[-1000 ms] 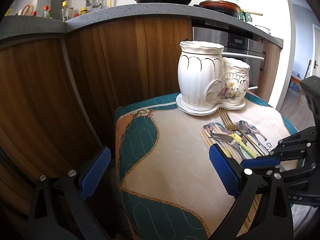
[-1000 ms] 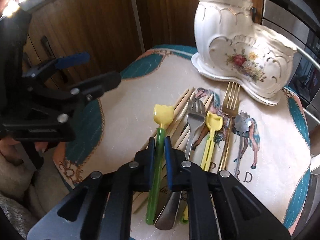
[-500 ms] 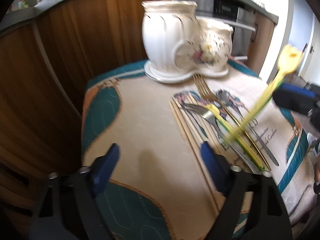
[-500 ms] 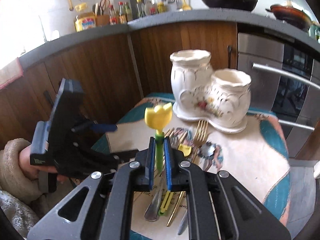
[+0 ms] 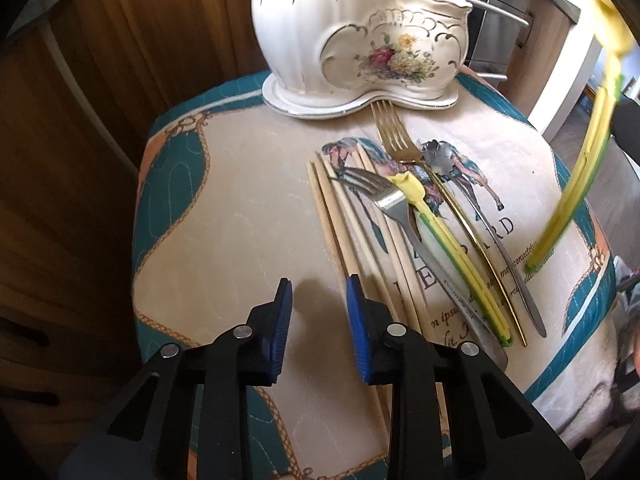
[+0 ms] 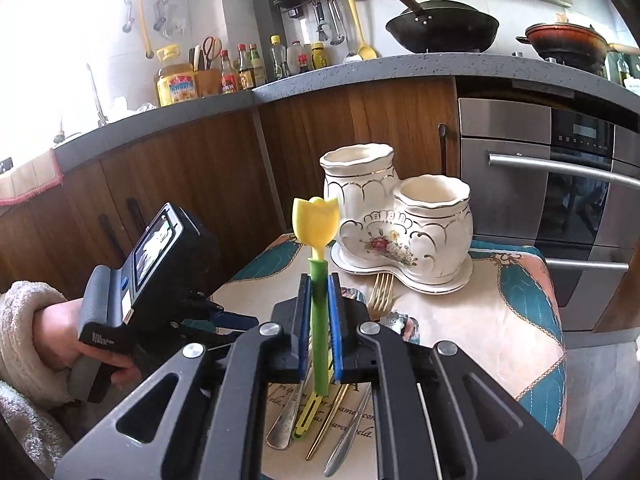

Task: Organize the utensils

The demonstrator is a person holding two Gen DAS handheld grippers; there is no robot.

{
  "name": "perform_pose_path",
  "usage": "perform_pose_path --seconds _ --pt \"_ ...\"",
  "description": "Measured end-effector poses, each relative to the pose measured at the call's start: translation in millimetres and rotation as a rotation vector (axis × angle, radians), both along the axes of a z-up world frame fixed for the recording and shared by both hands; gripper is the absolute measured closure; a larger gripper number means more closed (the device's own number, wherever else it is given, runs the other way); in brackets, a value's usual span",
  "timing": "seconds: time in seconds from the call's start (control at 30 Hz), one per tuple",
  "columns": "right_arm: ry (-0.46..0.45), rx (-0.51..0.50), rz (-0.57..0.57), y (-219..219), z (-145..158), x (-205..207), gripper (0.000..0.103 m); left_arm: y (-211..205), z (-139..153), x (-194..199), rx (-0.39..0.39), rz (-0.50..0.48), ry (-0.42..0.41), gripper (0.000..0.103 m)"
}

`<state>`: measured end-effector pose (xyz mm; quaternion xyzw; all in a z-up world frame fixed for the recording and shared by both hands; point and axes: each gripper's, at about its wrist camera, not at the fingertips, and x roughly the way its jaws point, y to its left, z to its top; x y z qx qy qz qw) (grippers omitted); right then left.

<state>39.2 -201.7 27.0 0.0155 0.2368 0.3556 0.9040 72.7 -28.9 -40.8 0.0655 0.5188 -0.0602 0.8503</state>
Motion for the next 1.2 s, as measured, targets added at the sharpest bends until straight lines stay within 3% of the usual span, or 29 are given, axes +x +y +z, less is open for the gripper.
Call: perform_pose_path --seconds 0.13,0.4,0.47,0.53,0.8,0.93,1.1,1.2 --pt "-0.004 0.016 0.001 -4.5 -1.0 -2.7 0.095 -4.0 0.9 4.2 0.034 -0.011 0.012 0.073" --pt "-0.001 0.016 -0.006 -10.4 -3.8 -2.6 0.099 -7.4 -4.5 22.5 0.000 -0.004 0.052 0.076" --pt "0.002 0.009 -0.010 -10.9 -5.7 -2.1 0.099 -5.1 -5.0 24.3 0.011 -0.002 0.047 0.096" --pt "0.017 0.003 -0.016 -11.8 -9.3 0.3 0.099 -2.8 -5.1 24.3 0.003 0.001 0.041 0.097" --pt "0.160 -0.049 -0.124 -26.2 -36.8 28.4 0.099 10.6 5.0 10.1 -0.054 0.007 -0.021 0.098" --pt "0.294 -0.086 -0.190 -31.2 -54.6 57.6 0.097 15.7 16.5 3.6 -0.075 -0.003 -0.065 0.098" --pt "0.411 -0.127 -0.232 -24.8 -72.1 86.0 0.079 23.3 30.3 2.6 -0.120 -0.019 -0.097 0.098" --pt "0.445 -0.137 -0.245 -17.4 -74.2 96.9 0.077 21.3 31.5 5.8 -0.143 -0.030 -0.109 0.098"
